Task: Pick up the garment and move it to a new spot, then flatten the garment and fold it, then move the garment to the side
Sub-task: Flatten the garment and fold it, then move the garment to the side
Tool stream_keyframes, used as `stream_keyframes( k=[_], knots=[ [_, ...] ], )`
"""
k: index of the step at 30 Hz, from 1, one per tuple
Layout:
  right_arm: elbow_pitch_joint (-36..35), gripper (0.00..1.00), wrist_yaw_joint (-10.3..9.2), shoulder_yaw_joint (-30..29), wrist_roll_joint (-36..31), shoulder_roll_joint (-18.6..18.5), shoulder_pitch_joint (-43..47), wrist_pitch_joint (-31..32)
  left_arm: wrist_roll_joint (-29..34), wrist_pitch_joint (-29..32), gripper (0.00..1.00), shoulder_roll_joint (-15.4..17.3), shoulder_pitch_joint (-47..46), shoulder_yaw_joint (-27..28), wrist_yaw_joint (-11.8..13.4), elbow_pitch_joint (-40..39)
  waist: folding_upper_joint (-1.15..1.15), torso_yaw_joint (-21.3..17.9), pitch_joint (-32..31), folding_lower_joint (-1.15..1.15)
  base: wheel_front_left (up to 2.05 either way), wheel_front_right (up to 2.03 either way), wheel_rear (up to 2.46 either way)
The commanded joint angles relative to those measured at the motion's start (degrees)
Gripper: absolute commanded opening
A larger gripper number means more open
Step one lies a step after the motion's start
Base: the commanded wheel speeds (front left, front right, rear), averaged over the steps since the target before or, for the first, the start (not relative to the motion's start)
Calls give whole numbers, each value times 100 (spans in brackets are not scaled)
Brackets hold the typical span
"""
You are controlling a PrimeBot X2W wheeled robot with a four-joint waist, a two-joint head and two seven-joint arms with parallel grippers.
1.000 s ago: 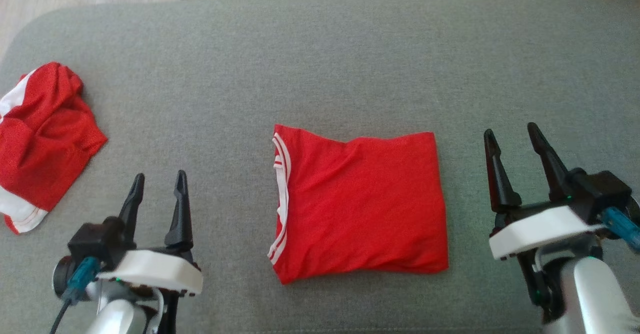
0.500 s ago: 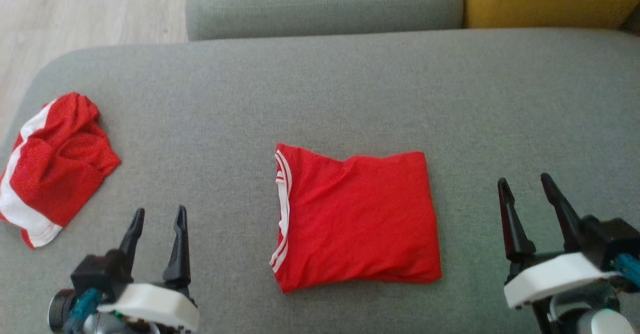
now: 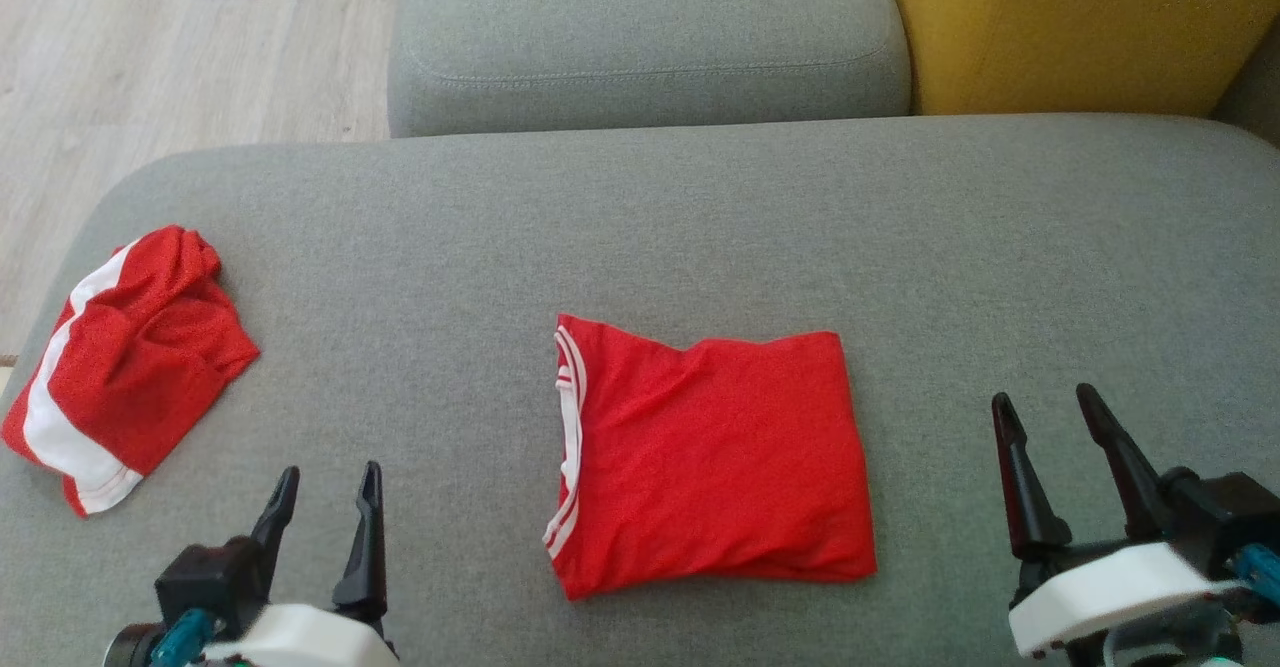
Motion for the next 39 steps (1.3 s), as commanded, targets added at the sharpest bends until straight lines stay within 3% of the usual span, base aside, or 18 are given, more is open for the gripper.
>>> stream_keyframes(
  k=[1,18,26,32,39],
  knots=[
    [-244,100,37,152,33,-35,-83,13,-19,2,100,160,-241,198,36,-220,0,3,-2,0,0,0,0],
    [-226,100,37,143,95,-35,-75,18,-42,-49,100,141,-299,247,140,-335,0,67,31,0,0,0,0],
    [-48,100,37,14,90,-35,-88,1,-23,-139,100,26,-546,218,122,-263,0,289,169,0,0,0,0],
    [489,100,37,19,33,-35,-350,3,76,-286,100,-108,-957,193,33,-284,0,648,495,0,0,0,0],
    [1867,100,37,102,35,-35,-968,9,192,-424,100,-377,-1462,161,-158,-153,0,1174,860,0,0,0,0]
  ],
)
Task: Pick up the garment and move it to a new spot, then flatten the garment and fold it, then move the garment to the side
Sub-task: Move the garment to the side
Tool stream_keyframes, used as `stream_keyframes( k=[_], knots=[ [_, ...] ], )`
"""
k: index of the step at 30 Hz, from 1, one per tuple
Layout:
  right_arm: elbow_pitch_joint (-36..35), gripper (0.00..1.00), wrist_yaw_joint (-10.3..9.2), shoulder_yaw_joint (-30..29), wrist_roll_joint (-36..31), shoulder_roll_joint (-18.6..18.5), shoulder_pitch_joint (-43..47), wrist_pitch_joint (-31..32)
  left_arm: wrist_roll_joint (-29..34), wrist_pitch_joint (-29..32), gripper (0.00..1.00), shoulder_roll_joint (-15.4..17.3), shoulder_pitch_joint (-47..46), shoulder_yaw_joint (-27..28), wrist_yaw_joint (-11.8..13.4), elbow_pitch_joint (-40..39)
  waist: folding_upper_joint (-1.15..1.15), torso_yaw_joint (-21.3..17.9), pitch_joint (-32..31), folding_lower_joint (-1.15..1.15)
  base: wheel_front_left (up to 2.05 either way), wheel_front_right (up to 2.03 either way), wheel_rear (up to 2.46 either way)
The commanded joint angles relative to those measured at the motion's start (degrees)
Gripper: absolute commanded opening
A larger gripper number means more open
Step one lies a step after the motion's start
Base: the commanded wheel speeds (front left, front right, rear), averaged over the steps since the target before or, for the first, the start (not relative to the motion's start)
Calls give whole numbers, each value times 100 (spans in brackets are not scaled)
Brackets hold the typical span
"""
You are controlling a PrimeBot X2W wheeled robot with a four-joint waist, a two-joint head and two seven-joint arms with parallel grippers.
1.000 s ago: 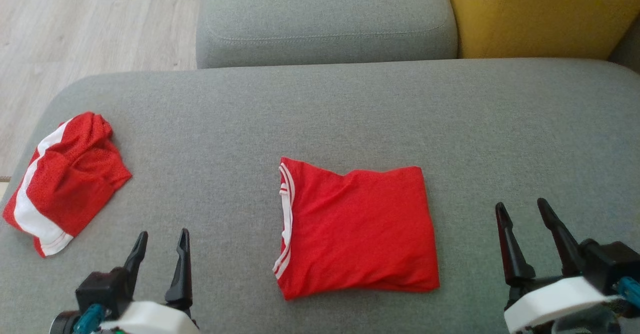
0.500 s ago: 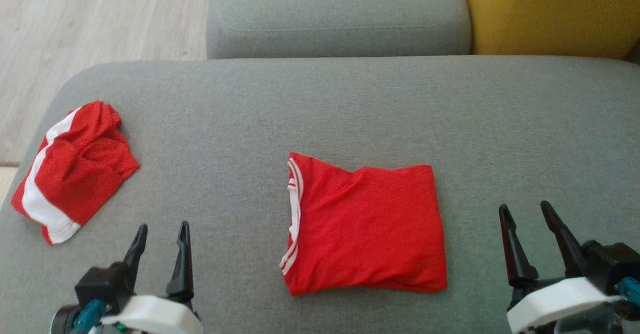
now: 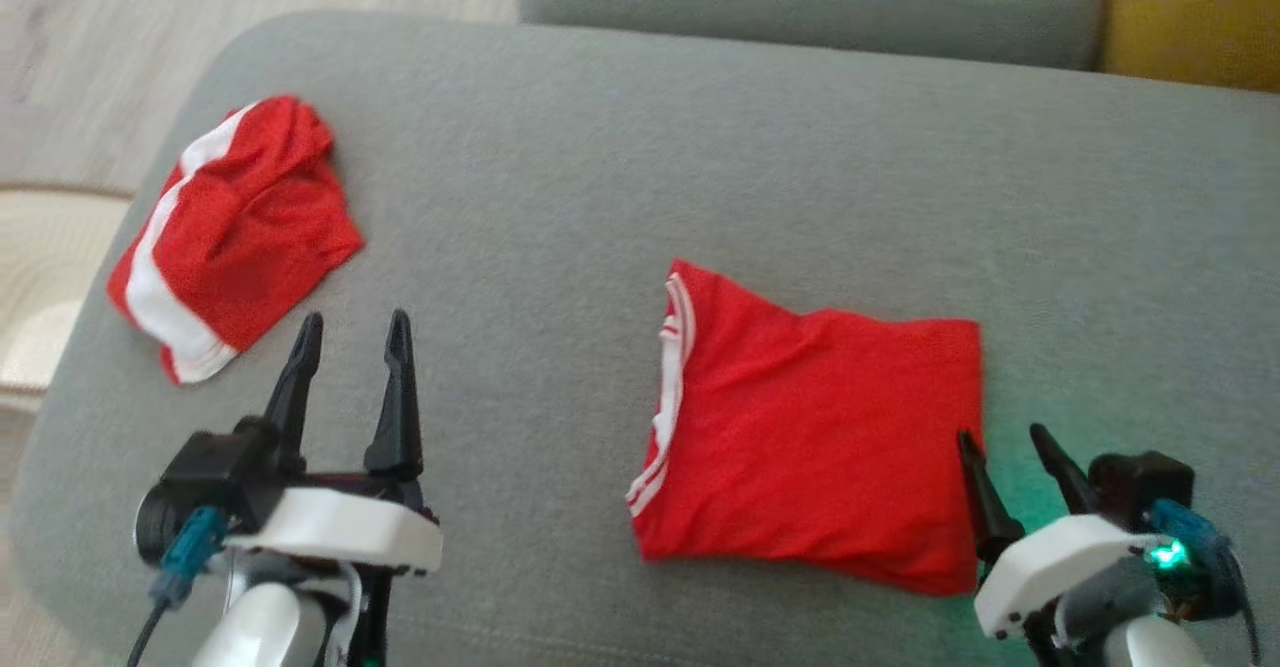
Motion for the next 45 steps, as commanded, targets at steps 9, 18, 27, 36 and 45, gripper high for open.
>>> stream_keyframes(
  k=[9,18,27,36,45],
  knots=[
    [1456,99,37,96,111,-41,-830,122,293,-116,100,-249,-651,353,-293,4,0,524,454,0,0,0,0],
    [1494,0,37,223,32,-41,-953,97,527,-118,100,-511,-615,638,-558,100,0,405,570,0,0,0,0],
    [1008,0,37,397,-105,-78,-1310,231,695,-119,100,-621,-591,943,-777,66,0,-466,708,0,0,0,0],
    [856,0,37,171,-130,-790,-2175,404,855,-119,100,-614,-839,1041,-1061,9,0,-1541,1067,0,0,0,0],
    [569,0,37,-444,-231,-1717,-2973,667,1028,-119,100,-629,-1216,945,-1262,6,0,-1980,1565,0,0,0,0]
  ],
)
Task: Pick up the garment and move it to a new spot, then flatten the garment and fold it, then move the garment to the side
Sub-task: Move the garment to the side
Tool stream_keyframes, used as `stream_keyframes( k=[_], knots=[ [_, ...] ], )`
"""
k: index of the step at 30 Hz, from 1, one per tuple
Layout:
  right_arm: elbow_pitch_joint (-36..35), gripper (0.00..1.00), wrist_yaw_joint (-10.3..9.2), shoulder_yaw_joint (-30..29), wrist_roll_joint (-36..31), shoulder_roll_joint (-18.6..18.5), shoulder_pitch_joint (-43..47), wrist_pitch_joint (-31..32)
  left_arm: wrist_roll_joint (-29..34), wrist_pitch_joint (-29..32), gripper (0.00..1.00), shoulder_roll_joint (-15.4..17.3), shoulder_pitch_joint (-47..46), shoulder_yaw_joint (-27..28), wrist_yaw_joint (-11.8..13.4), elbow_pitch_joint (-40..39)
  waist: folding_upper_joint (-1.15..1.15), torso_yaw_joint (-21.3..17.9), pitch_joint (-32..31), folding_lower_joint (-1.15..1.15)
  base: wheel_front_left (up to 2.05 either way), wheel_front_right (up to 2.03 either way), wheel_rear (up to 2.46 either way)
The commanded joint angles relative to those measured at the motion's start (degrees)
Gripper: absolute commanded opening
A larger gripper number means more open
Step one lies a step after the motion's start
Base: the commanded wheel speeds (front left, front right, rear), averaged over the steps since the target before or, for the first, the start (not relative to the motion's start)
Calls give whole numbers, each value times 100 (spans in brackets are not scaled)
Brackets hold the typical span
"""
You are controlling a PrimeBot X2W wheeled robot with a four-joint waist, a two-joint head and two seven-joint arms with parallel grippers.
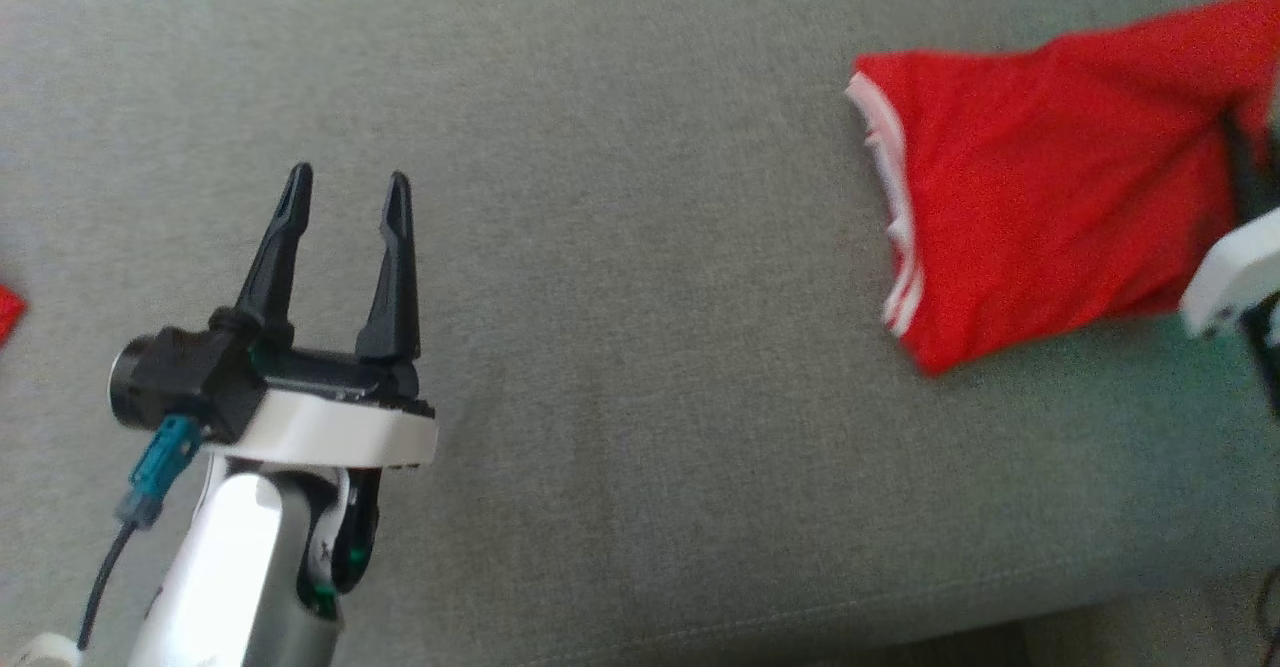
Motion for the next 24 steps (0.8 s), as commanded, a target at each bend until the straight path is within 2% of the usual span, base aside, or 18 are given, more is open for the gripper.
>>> stream_keyframes(
  k=[1,6,12,22,24],
  knots=[
    [-243,0,36,1,-42,-196,-211,40,57,-33,100,74,-267,159,-19,-199,0,-149,192,-1,0,0,0],
    [-57,0,36,-128,-16,-499,-609,214,118,-33,100,67,-449,135,-95,-179,0,-197,408,-1,0,0,0],
    [501,0,36,-258,-62,-563,-945,207,167,-34,100,23,-605,93,-187,-132,0,-116,613,-1,0,0,0],
    [1387,0,36,-755,-196,-749,-1214,-185,192,-34,100,-65,-726,136,-285,-94,0,170,910,-1,0,0,0],
    [1509,0,36,-800,-150,-685,-1263,-298,199,-34,100,-82,-719,169,-296,-86,0,187,931,-1,0,0,0]
  ],
)
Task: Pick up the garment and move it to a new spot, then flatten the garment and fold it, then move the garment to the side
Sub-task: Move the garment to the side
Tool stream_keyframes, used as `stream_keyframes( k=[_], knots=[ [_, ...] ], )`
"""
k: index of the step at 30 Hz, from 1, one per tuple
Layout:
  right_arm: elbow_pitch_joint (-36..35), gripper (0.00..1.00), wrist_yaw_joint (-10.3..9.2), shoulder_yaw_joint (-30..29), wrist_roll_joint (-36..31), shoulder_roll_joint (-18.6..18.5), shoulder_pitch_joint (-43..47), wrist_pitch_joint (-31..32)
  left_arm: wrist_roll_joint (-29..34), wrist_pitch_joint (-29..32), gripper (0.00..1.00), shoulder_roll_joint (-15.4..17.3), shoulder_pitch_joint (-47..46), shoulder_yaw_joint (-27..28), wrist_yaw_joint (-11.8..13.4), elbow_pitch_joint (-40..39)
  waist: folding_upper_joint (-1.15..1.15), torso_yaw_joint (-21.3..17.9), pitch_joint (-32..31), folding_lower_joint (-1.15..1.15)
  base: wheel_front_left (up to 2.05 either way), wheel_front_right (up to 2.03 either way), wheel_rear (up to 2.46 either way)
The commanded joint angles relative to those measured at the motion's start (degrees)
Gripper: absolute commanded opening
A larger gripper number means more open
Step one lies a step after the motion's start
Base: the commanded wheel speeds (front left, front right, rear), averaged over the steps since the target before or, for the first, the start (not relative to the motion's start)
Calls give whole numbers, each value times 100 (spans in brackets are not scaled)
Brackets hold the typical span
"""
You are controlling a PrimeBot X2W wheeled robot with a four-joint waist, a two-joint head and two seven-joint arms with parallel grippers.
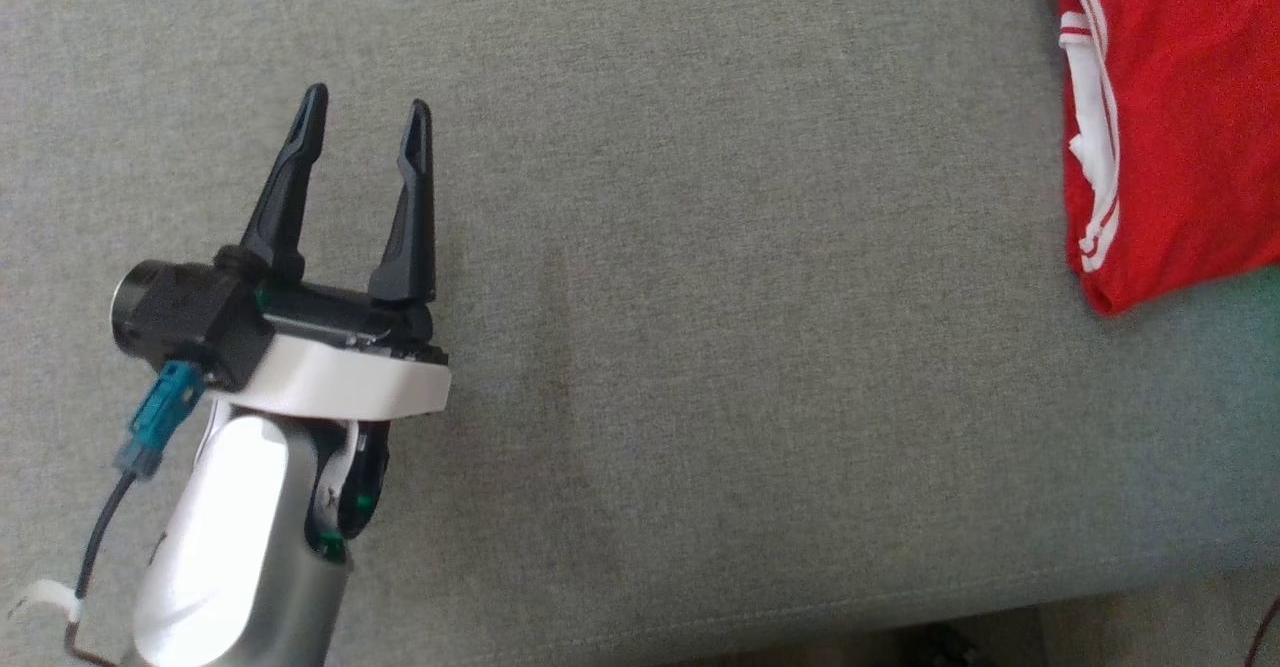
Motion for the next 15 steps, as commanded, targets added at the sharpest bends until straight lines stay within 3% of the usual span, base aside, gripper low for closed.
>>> stream_keyframes(
  k=[1,3,4,5,6,7,11,15],
  knots=[
    [-158,15,37,2,61,-135,-103,-149,41,-34,100,46,-132,219,-43,-167,0,12,21,-1,0,0,0],
    [-26,27,37,-51,92,-130,-123,-233,53,-34,100,30,-130,246,-56,-155,0,13,22,-1,0,0,0],
    [19,23,37,-47,156,-95,-139,-280,58,-34,100,21,-128,257,-65,-143,0,12,12,-1,0,0,0],
    [74,37,37,11,157,-84,-138,-271,61,-34,100,13,-126,271,-74,-131,0,8,-10,-1,0,0,0],
    [105,83,37,57,173,-52,-145,-280,65,-34,100,7,-116,284,-83,-114,0,0,-48,-1,0,0,0],
    [110,100,37,99,175,-22,-158,-307,73,-34,100,0,-102,297,-84,-102,0,-19,-85,-1,0,0,0],
    [-22,100,37,160,86,174,-81,-359,102,-34,100,-39,-7,321,-98,-55,0,-63,-314,-1,0,0,0],
    [-603,100,37,279,30,472,231,-622,106,-34,100,-56,157,352,-117,17,0,-75,-635,-1,0,0,0]
  ],
)
